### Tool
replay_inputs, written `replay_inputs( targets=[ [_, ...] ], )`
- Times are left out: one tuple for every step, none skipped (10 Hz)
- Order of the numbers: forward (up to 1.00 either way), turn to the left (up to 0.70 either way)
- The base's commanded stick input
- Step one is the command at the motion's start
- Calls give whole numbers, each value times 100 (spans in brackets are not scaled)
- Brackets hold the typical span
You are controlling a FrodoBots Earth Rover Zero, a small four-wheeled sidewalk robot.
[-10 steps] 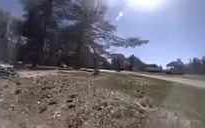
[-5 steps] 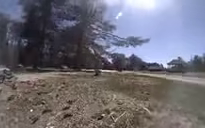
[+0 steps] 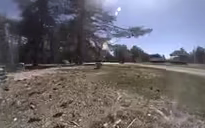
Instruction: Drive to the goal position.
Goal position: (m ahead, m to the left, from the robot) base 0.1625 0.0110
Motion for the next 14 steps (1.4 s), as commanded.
replay_inputs(
  targets=[
    [69, 6],
    [69, 6],
    [69, 6],
    [69, 6],
    [69, 6],
    [69, 6],
    [69, 6],
    [69, 6],
    [69, 6],
    [69, 6],
    [69, 6],
    [69, 6],
    [69, 6],
    [69, 6]
  ],
)
